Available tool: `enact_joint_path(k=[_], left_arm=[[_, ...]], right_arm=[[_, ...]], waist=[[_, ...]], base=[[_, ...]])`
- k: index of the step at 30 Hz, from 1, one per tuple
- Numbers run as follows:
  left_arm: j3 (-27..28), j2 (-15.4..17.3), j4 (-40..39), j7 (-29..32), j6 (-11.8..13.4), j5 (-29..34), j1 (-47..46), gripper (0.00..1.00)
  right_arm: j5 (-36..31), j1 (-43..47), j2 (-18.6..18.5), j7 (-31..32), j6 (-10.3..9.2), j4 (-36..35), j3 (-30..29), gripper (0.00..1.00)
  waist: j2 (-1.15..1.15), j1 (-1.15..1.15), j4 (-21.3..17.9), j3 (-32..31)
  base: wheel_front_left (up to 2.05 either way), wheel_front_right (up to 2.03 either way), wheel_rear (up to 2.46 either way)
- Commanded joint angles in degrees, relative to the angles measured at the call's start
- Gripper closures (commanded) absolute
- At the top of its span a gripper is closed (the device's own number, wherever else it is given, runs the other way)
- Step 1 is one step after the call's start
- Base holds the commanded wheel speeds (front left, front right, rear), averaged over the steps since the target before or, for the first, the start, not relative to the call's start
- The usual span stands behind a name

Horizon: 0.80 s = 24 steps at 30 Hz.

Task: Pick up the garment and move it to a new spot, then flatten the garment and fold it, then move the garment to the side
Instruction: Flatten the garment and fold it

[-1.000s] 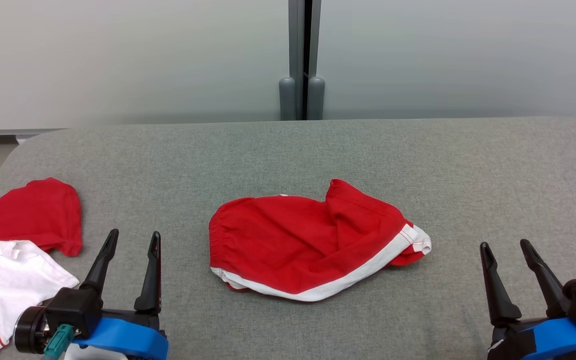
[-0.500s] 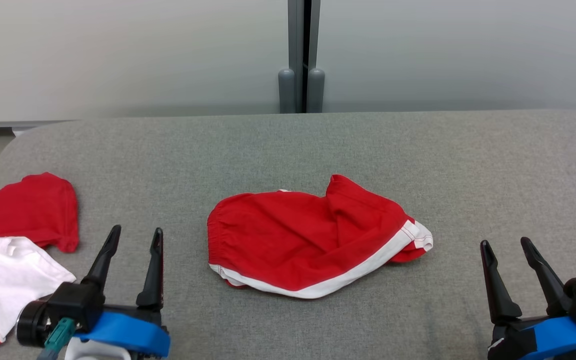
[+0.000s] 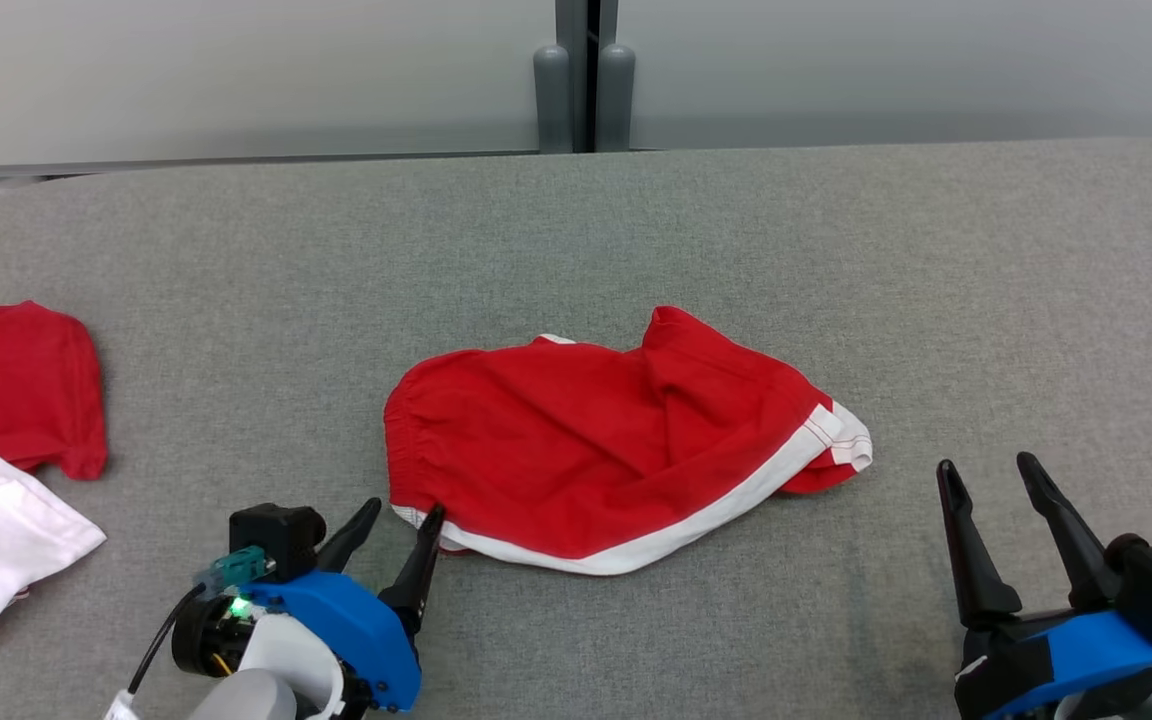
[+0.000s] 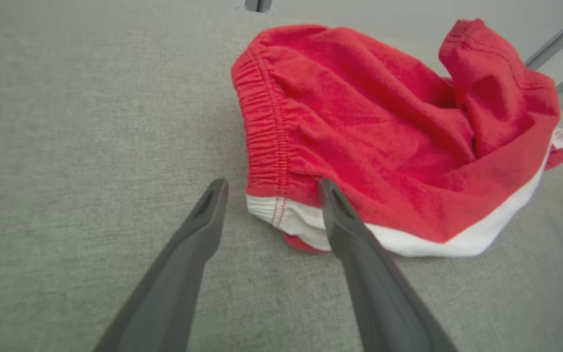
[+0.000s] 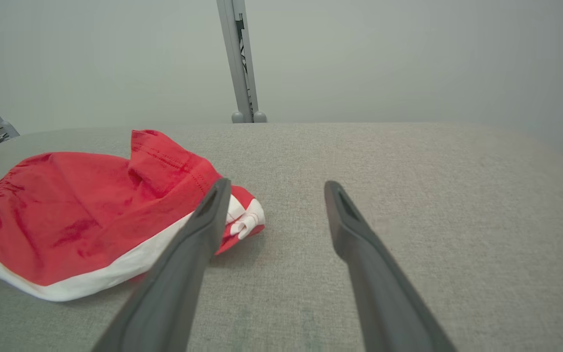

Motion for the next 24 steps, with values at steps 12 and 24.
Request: enact_joint_path(k=[12,24], left_arm=[[-1.98,-1.23,8.35,3.32,-3.59,-2.90,-5.17,1.00],[-3.61,-2.14,9.53,1.49,-4.25,-1.75,-8.66,1.00]], right_arm=[[-0.44,-3.54,-1.36,-0.57,0.00,4.20,2.20,0.00],[3.33,-15.21,-8.87,3.53,0.00,15.24,14.21,0.00]], waist=[[-0.01,-0.01,-0.85,1.64],[-0.01,-0.01,1.67,3.72]], base=[[0.00,0.00,0.00],[0.00,0.00,0.00]])
